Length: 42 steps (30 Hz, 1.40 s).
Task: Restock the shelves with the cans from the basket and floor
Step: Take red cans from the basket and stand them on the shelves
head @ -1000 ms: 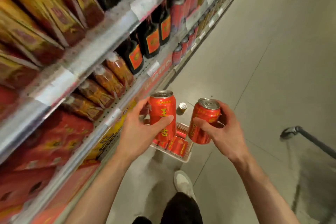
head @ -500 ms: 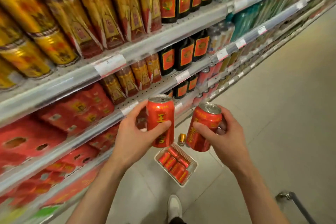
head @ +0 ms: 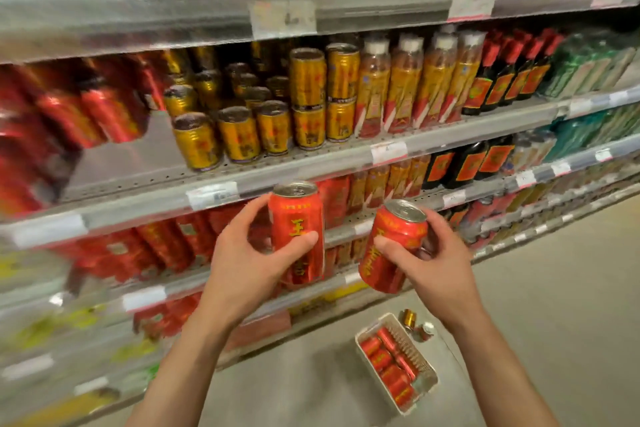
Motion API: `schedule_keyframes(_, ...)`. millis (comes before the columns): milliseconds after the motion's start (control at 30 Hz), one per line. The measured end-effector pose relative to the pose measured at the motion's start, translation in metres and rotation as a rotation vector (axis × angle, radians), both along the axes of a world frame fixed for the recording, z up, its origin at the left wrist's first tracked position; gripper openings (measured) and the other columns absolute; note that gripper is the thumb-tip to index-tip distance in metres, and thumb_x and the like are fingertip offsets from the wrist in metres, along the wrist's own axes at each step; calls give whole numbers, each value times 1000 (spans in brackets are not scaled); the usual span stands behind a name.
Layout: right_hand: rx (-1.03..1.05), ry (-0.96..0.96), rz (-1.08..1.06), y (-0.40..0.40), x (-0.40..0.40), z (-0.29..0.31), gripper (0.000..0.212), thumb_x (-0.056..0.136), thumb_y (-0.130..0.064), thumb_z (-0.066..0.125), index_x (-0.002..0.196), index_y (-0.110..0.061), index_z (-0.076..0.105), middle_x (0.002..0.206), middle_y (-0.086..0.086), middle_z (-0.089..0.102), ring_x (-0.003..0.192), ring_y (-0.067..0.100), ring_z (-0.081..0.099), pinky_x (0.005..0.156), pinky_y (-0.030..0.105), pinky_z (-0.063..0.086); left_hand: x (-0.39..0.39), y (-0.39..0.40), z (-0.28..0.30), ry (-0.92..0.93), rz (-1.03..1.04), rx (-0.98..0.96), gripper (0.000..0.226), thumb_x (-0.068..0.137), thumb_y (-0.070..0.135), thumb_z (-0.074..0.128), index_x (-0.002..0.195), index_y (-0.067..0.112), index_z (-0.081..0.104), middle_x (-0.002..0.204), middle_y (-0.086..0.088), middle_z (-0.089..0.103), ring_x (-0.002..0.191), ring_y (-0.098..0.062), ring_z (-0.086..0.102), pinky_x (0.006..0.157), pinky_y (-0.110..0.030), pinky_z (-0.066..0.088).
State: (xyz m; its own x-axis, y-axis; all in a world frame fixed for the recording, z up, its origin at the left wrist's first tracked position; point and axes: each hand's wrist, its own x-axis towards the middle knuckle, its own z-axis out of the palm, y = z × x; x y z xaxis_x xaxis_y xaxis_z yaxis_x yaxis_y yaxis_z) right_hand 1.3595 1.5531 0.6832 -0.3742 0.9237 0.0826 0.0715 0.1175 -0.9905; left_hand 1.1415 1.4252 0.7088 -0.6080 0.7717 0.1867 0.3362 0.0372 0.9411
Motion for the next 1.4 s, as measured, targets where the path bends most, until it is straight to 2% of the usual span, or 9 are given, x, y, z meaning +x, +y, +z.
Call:
schedule_keyframes(167, 34, 2, 61, -51, -78, 17, 73, 59, -51, 90, 126, -36, 66, 114, -13, 77, 104, 2, 73, 87, 20, 57, -72, -71, 16, 57, 70, 16, 62, 67, 38, 94, 116, 48, 58, 95, 49, 65, 94, 24, 61, 77, 5, 40)
schedule_keyframes(333, 94, 5, 178, -84, -148, 38, 77, 65, -48, 90, 135, -31, 63, 118, -13, 76, 105, 1, 72, 88, 22, 57, -130, -125, 30, 42, 145, 12, 75, 64, 49, 93, 132, 34, 63, 106, 17, 77, 97, 0, 71, 88, -24, 57)
schedule_keyframes(533, 183, 18, 297, -85, -225, 57, 69, 71, -41, 92, 133, -32, 63, 115, -16, 77, 103, -1, 72, 83, 10, 54, -184, -151, 47, 124, 254, -19, 64, 63, 53, 92, 119, 52, 61, 107, 21, 73, 98, 8, 67, 81, -14, 54)
schedule_keyframes(700, 254, 36, 401, -61, -284, 62, 59, 75, -27, 93, 126, -35, 63, 114, -23, 75, 103, -3, 71, 84, 9, 52, -223, -142, 55, 251, 298, -70, 68, 65, 46, 91, 125, 41, 60, 109, 23, 69, 99, 17, 62, 78, 0, 46)
schedule_keyframes(800, 262, 48, 441, -45, -312, 59, 62, 74, -26, 93, 128, -28, 63, 114, -24, 73, 105, -4, 70, 83, 8, 51, -242, -128, 62, 351, 311, -173, 87, 61, 59, 84, 138, 38, 51, 127, 19, 67, 110, 5, 65, 97, -19, 51)
schedule_keyframes(900, 262, 22, 480, -31, -333, 54, 65, 67, -46, 91, 124, -28, 64, 111, -25, 74, 101, -5, 71, 81, 7, 52, -259, -109, 67, 498, 326, -317, 98, 63, 65, 74, 150, 32, 43, 145, 9, 58, 132, -11, 54, 104, -24, 37)
schedule_keyframes(1100, 282, -37, 494, -18, -357, 45, 82, 59, -64, 85, 132, -34, 59, 110, -19, 75, 100, -8, 70, 78, 8, 54, -293, -73, 72, 635, 283, -522, 84, 63, 63, 73, 135, 29, 48, 109, 1, 74, 106, -22, 69, 85, -32, 53)
schedule_keyframes(1233, 262, -30, 506, -15, -368, 43, 65, 64, -55, 88, 120, -47, 56, 103, -35, 73, 97, -12, 69, 75, 3, 50, -313, -54, 78, 759, 252, -624, 81, 62, 61, 81, 131, 27, 53, 117, -7, 68, 114, -31, 59, 87, -31, 36)
schedule_keyframes(1400, 252, -27, 480, -18, -384, 39, 61, 63, -55, 89, 113, -53, 54, 104, -39, 70, 98, -14, 67, 75, 3, 50, -340, -35, 90, 788, 194, -730, 87, 66, 64, 82, 138, 26, 51, 136, -7, 62, 133, -29, 49, 111, -39, 30)
